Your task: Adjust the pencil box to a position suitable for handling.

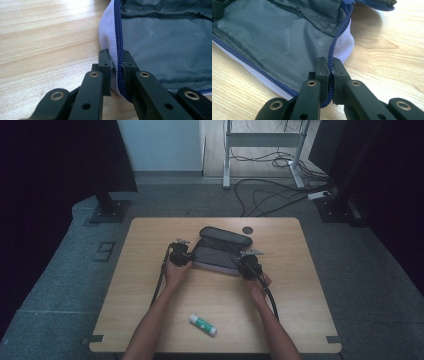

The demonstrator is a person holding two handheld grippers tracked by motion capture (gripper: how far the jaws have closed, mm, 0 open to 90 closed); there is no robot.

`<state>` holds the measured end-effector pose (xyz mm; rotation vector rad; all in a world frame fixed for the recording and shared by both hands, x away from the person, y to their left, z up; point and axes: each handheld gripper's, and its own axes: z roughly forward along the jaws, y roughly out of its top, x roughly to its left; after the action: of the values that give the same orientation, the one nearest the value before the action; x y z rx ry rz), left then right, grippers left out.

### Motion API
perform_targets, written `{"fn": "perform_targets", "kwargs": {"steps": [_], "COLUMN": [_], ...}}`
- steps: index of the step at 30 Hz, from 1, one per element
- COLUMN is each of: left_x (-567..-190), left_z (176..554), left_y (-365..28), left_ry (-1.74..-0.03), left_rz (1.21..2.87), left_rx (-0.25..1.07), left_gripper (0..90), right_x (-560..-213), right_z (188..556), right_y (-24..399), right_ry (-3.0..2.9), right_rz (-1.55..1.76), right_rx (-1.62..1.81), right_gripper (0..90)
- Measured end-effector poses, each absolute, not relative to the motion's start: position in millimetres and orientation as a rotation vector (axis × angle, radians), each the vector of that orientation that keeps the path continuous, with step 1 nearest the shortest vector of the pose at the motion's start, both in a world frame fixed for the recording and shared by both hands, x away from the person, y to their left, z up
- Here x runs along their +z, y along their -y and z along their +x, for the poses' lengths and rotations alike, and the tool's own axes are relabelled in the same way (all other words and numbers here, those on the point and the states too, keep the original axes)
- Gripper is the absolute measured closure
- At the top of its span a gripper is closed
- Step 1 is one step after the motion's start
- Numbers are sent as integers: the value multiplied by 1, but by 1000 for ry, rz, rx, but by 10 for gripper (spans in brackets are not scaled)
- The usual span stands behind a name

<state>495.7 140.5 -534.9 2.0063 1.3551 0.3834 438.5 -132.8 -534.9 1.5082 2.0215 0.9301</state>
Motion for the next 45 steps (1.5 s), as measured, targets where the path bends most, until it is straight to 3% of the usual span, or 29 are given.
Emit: {"fn": "perform_targets", "kwargs": {"steps": [26, 45], "left_x": [-479, -466], "left_z": [452, 432], "left_y": [-149, -161], "left_ry": [-1200, -1163], "left_rz": [1929, 1920], "left_rx": [443, 449], "left_gripper": [822, 821], "right_x": [-489, -474], "right_z": [403, 380], "right_y": [142, 136], "right_ry": [-1923, -1908], "right_rz": [1395, 1334], "right_rx": [1075, 1128], "right_gripper": [862, 861]}}
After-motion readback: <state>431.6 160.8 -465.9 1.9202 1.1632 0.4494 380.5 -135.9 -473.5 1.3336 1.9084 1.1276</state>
